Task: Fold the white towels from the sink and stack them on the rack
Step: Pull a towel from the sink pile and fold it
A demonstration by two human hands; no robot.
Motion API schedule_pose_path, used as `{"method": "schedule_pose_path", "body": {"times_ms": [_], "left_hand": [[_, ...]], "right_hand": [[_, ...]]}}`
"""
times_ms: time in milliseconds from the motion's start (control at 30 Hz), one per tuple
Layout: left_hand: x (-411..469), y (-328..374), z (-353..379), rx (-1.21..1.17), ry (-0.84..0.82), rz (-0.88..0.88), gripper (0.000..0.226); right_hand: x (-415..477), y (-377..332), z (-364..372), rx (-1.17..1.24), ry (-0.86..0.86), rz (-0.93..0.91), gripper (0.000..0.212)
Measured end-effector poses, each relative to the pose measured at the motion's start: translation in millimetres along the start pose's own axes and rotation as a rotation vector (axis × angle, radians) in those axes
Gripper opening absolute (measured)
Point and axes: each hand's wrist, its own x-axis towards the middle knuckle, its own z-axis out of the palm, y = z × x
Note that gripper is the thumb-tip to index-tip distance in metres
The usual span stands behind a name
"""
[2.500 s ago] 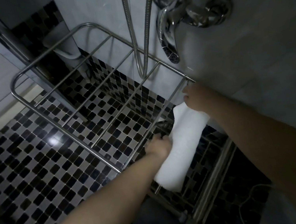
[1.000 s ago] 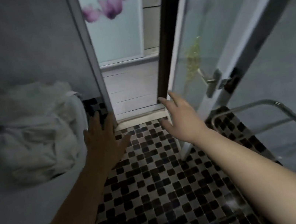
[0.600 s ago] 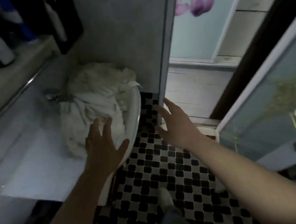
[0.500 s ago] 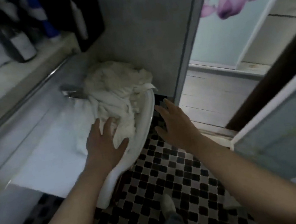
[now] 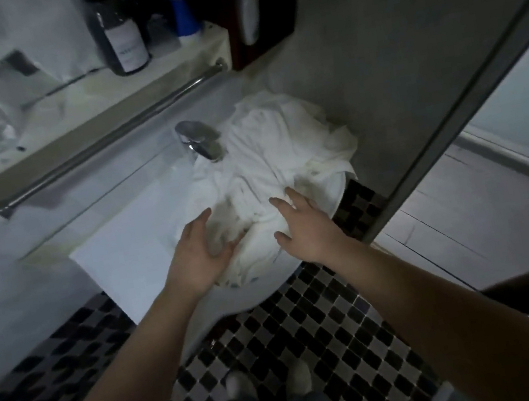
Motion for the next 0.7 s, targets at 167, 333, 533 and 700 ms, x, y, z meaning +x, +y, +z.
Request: {"method": "schedule_pose_path", "body": {"times_ms": [167, 333, 533, 700], "left_hand": [[14.3, -31.4, 2.3, -0.053, -0.094, -0.118, 0.078], [33.9, -56.6, 12.3, -0.174, -0.133, -0.202, 0.079], [60.2, -70.8, 30.2, -0.189, -0.18, -0.2, 0.078], [80.5, -86.2, 30.0, -0.163, -0.258, -0.174, 0.077]], "right_hand": [[38.3, 3.8, 19.9, -0.061, -0.176, -0.028, 0.069], [77.1, -0.3, 37.4, -0.14, -0.291, -0.104, 0.067], [115.7, -8.3, 50.1, -0.152, -0.368, -0.087, 0.067], [141.5, -6.0, 61.4, -0.179, -0.446, -0.068, 0.063]]}}
